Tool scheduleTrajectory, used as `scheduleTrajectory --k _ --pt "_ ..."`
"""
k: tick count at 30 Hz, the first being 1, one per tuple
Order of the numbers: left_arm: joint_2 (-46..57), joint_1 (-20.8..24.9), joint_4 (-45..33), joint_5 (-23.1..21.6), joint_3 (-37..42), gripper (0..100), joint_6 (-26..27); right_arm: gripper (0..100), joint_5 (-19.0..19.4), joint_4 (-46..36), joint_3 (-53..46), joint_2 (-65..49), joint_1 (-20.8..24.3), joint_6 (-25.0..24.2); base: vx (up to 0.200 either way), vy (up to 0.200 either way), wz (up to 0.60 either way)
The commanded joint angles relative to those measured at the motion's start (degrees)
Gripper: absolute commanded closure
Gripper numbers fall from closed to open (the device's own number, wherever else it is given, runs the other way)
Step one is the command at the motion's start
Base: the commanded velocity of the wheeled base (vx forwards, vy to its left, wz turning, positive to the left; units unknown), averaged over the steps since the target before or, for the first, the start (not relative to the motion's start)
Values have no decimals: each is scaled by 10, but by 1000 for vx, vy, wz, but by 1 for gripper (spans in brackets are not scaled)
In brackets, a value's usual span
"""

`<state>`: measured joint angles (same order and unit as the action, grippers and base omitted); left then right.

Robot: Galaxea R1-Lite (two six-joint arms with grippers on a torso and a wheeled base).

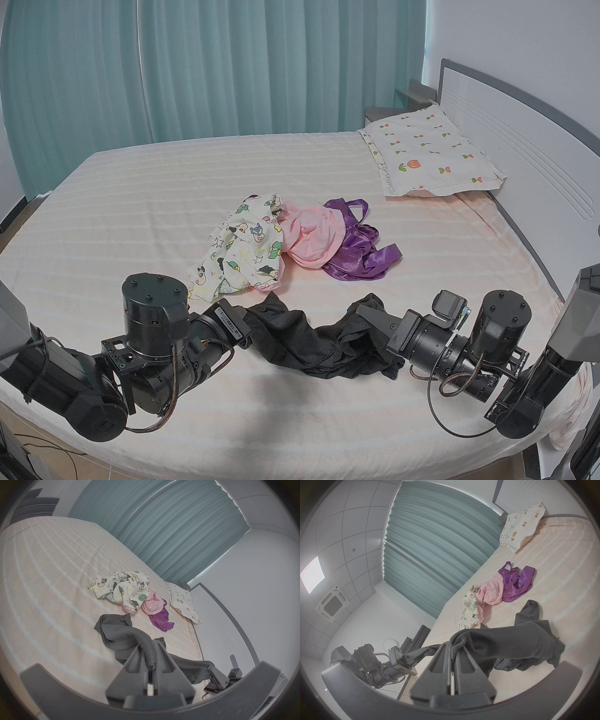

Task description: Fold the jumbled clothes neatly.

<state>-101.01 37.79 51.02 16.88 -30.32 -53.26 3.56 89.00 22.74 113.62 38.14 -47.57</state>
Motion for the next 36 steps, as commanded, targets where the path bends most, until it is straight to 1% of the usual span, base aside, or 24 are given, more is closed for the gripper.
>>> scheduleTrajectory --k 1,3,6,11,16,20,22,29,36 --pt "0 0 0 1 4 100 1 100 -1 6 -1 -1 3 0 0 0 0" --pt "0 0 0 1 5 100 1 100 -6 6 -1 -1 3 1 0 0 0" --pt "1 0 0 -5 8 100 -3 100 -11 6 -1 -3 6 1 0 200 0" --pt "0 -19 0 -23 7 100 -4 100 -17 6 1 -2 6 2 0 200 0" --pt "10 -20 0 -25 9 100 -4 100 -18 6 1 -10 6 2 0 200 0" --pt "13 -21 -1 -51 16 100 -4 100 -18 6 -1 -17 6 2 0 200 0" --pt "20 -21 -2 -56 17 100 -4 100 -18 6 -1 -17 6 2 0 200 0" --pt "45 -20 -7 -56 18 100 -4 100 -25 6 1 -29 7 2 0 200 0" --pt "84 -16 -8 -52 44 100 -3 100 -26 6 -1 -39 14 4 0 200 0"
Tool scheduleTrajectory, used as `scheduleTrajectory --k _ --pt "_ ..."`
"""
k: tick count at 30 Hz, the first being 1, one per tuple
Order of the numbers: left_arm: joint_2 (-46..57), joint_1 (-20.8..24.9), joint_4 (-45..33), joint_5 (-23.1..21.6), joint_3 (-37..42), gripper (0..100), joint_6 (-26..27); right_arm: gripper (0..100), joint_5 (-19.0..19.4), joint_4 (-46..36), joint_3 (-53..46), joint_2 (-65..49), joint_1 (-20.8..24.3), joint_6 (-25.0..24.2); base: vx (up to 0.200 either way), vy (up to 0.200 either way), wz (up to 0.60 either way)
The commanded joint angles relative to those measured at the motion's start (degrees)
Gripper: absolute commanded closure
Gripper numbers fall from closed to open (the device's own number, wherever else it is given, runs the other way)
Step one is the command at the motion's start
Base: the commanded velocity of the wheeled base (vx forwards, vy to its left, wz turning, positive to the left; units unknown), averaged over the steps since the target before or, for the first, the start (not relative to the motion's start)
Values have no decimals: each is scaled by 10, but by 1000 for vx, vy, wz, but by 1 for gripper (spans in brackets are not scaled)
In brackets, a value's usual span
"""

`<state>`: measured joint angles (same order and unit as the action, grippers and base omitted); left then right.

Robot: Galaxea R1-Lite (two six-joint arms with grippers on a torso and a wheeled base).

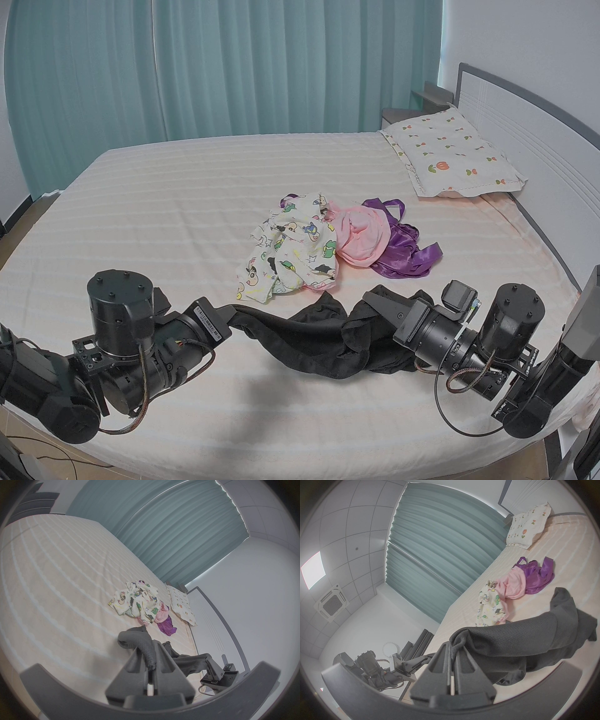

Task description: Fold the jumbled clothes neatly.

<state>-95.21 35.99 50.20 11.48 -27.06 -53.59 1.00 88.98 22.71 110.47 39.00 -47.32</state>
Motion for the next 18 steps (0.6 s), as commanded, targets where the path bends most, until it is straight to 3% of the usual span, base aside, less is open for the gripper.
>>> scheduleTrajectory --k 1,18 --pt "26 2 0 4 13 100 2 100 0 6 -1 -8 6 1 0 200 0" --pt "26 -2 2 6 31 100 1 100 0 6 -4 -9 13 2 0 200 0"
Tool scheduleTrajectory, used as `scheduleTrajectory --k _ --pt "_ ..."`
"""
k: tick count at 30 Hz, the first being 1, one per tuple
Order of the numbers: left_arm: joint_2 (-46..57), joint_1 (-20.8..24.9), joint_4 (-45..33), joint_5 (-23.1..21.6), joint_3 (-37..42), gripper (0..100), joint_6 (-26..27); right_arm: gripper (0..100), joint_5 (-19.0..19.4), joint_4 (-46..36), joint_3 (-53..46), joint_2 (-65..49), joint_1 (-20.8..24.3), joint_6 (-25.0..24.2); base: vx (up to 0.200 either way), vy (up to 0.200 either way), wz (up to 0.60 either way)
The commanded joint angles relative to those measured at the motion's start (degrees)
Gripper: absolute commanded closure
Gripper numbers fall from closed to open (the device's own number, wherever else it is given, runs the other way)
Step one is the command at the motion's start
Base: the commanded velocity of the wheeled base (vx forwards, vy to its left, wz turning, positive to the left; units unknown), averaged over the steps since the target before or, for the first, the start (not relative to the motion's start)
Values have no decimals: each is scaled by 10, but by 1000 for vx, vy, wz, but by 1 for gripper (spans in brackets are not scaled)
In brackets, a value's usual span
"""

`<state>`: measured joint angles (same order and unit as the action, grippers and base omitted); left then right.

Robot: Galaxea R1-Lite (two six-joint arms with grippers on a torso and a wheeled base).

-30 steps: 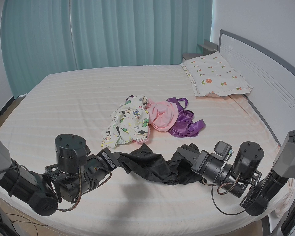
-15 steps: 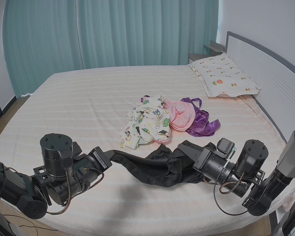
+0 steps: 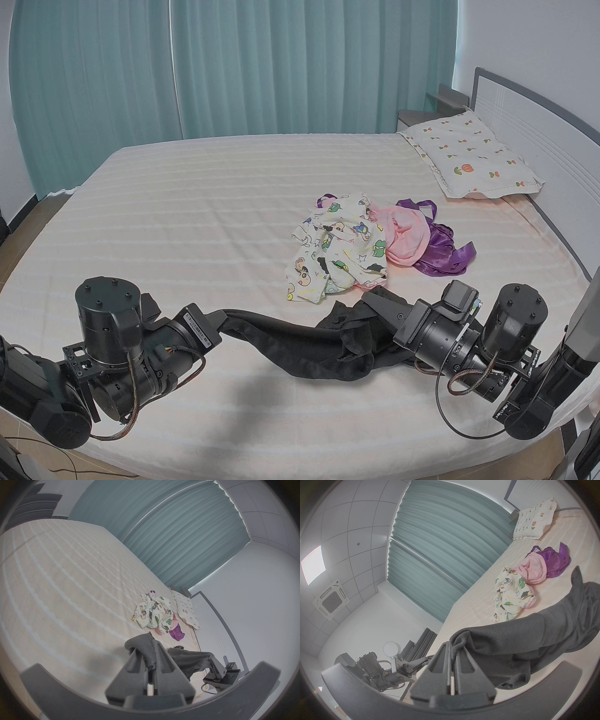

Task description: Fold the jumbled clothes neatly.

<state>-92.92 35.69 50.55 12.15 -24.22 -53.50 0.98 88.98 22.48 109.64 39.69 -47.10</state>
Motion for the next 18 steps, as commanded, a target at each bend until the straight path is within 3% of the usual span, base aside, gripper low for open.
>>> scheduleTrajectory --k 1,18 --pt "3 1 -2 0 2 100 1 100 0 6 -2 0 7 0 0 200 0" --pt "3 1 -3 1 4 100 1 100 0 6 -3 0 14 0 0 200 0"
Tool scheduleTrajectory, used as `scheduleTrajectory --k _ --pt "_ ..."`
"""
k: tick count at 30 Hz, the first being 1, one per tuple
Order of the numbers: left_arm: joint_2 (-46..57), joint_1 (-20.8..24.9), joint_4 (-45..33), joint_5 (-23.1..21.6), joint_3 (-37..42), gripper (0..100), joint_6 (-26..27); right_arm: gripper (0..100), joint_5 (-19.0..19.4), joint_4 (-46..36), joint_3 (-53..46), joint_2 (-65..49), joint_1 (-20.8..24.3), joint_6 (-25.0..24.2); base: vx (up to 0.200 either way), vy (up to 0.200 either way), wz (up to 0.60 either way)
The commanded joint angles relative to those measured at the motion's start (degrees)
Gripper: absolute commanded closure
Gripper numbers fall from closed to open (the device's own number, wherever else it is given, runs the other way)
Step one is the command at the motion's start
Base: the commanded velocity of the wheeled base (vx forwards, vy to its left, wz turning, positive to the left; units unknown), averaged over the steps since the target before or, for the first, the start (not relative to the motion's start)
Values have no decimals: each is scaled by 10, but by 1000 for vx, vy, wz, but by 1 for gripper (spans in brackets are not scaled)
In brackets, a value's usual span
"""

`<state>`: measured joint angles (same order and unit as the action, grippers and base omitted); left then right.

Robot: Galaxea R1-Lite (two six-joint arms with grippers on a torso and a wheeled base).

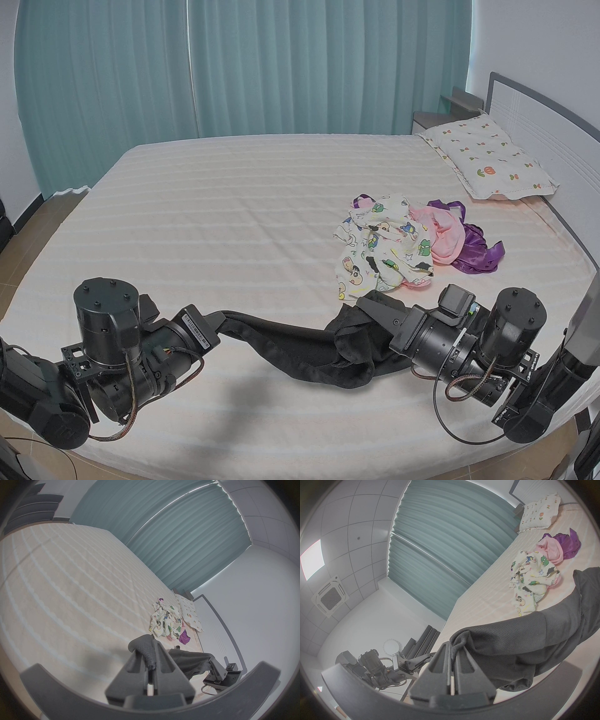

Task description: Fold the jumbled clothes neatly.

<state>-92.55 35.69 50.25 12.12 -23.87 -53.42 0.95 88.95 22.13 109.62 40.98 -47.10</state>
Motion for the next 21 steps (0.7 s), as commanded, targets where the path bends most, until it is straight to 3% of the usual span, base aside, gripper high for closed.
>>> scheduleTrajectory --k 1,21 --pt "-1 0 0 0 1 100 0 100 0 6 0 1 1 0 0 200 0" --pt "3 1 1 -2 1 100 0 100 1 6 0 0 2 -1 0 200 0"
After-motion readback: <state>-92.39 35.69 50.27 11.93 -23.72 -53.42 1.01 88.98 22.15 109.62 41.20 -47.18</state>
